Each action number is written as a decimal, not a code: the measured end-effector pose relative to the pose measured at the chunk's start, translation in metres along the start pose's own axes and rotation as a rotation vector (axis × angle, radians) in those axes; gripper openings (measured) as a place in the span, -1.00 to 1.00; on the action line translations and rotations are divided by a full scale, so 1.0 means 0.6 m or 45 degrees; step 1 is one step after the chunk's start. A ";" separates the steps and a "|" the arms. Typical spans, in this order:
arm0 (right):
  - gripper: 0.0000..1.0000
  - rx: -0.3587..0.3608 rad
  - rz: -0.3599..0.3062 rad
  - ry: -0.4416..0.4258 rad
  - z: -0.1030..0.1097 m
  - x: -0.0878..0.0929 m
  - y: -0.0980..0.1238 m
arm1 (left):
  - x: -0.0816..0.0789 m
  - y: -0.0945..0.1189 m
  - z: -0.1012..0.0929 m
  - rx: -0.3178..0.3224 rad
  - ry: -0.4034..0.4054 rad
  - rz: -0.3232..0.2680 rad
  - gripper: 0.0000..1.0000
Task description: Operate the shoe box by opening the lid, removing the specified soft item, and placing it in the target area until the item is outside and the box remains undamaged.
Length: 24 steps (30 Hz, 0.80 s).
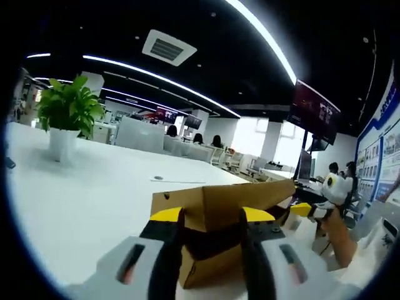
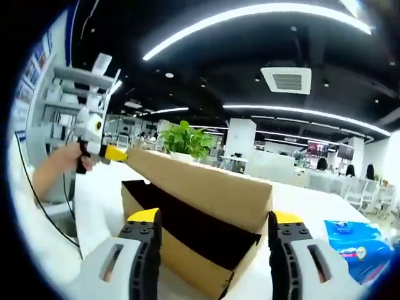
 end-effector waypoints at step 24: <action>0.12 0.083 -0.018 -0.205 -0.014 0.013 0.006 | 0.032 -0.002 -0.016 -0.059 -0.092 0.028 -0.29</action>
Point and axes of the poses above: the point that each gripper's makers call its tool centre point, and the gripper's own axes: y roughly backward along the fingers, z roughly to its left, x roughly out of its underside, the point moved 7 cm from there along y, roughly backward along the fingers, and after that the axes turned 1 degree about y, right-handed, at the moved point
